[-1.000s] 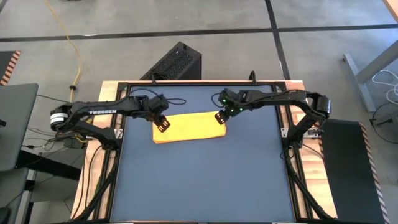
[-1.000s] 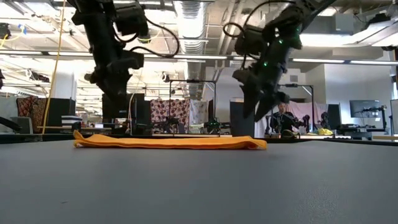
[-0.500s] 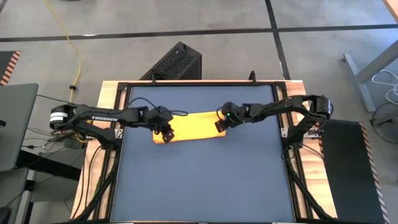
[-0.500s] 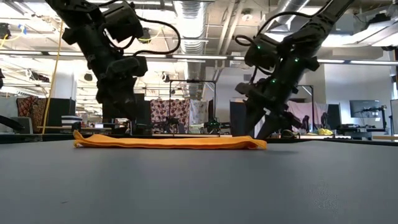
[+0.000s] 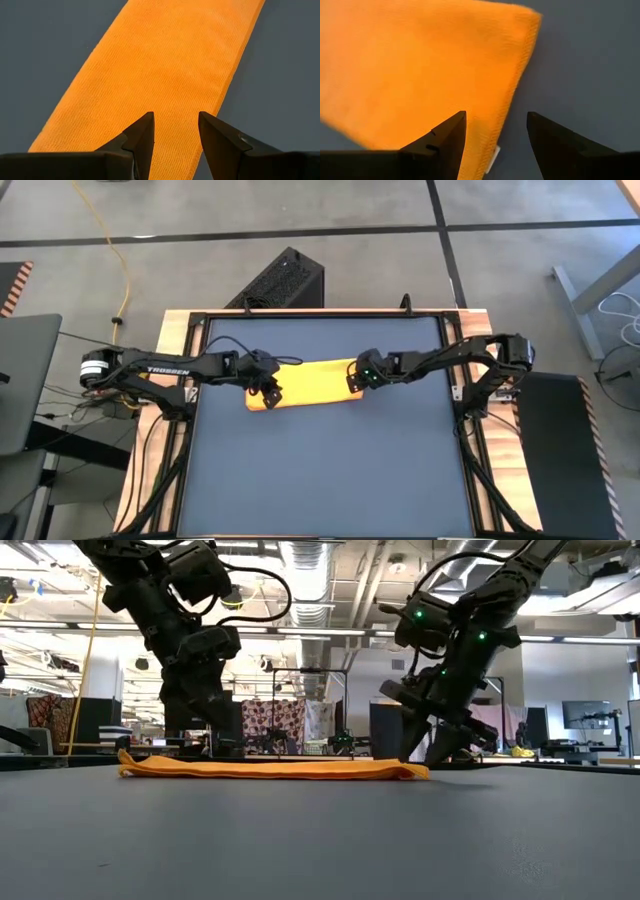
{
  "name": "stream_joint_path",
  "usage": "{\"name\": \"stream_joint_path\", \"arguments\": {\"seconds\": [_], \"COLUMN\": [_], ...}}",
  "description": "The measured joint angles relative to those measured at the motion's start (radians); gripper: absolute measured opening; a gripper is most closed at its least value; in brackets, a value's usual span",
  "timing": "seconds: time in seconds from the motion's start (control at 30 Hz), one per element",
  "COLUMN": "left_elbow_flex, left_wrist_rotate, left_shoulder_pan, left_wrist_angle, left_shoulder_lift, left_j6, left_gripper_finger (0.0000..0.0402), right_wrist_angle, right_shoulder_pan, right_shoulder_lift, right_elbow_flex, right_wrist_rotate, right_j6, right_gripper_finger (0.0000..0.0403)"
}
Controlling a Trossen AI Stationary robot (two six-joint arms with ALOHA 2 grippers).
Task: Roll towel
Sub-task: Roll the yellow microfiber towel
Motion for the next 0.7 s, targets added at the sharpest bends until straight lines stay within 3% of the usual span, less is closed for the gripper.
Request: {"name": "stream_joint_path", "arguments": {"seconds": [0.4,0.57,0.7], "left_elbow_flex": [0.000,0.000,0.000], "left_wrist_rotate": [-0.005,-0.004,-0.004], "left_shoulder_pan": [0.000,0.000,0.000], "left_wrist_angle": [0.000,-0.001,-0.001], "left_shoulder_lift": [0.000,0.000,0.000], "left_j6": [-0.015,-0.024,-0.026], "left_gripper_finger": [0.0142,0.0142,0.0142], "right_wrist_angle": [0.093,0.150,0.186], "right_shoulder_pan": [0.022,0.066,0.076], "right_shoulder_lift": [0.080,0.101,0.099], "right_elbow_flex": [0.002,0.001,0.001], "right_wrist_rotate": [0.039,0.111,0.097], "right_j6": [0.021,0.013,0.028], "right_gripper_finger": [0.0234,0.0234,0.0234]}}
